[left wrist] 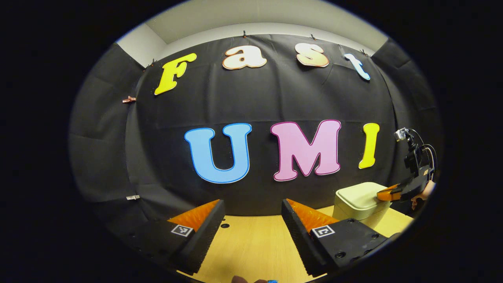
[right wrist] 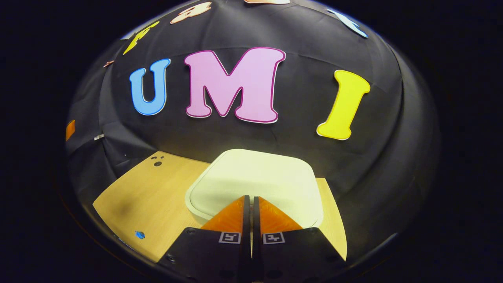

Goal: Press the lid of the desktop garbage bin to open it, pick up the crumpled paper on the desktop and throw it into the bin, then pick up the pop can on the desktop and drop it into the bin, and finally close the garbage bin lid.

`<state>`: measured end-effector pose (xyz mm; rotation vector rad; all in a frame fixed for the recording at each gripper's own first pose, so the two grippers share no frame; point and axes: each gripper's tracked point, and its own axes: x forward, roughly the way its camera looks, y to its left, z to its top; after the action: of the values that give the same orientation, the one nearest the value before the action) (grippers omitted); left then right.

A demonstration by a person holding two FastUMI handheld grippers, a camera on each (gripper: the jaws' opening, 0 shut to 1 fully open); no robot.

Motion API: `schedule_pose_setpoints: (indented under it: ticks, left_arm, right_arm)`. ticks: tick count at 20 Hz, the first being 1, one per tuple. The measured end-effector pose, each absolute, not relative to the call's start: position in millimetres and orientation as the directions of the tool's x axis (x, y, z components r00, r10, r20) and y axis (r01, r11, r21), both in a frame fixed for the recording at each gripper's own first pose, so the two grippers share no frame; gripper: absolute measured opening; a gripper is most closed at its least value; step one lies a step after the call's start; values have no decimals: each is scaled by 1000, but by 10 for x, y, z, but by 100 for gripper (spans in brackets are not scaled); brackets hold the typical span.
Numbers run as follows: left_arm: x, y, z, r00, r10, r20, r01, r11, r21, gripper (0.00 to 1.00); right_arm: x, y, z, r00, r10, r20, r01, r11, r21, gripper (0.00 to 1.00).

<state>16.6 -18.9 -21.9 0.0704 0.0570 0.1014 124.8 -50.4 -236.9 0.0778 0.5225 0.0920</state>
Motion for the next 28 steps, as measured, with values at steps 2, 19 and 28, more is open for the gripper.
schedule_pose_setpoints:
  ticks: [2, 19, 28]
  left_arm:
    - [158, -183, -235, 993, 107, -54, -103, 992, 67, 94]
    - [75, -176, -228, 994, 98, -52, -94, 993, 68, 94]
    - [74, -172, -574, 989, 56, -135, -48, 997, 64, 94]
  right_arm:
    - [1247, -503, -2391, 863, 108, -493, -51, 990, 129, 6]
    - [1185, -505, -1548, 964, 88, -252, -94, 996, -12, 33]
    - [896, -246, -1458, 951, 167, -259, -167, 986, 24, 77]
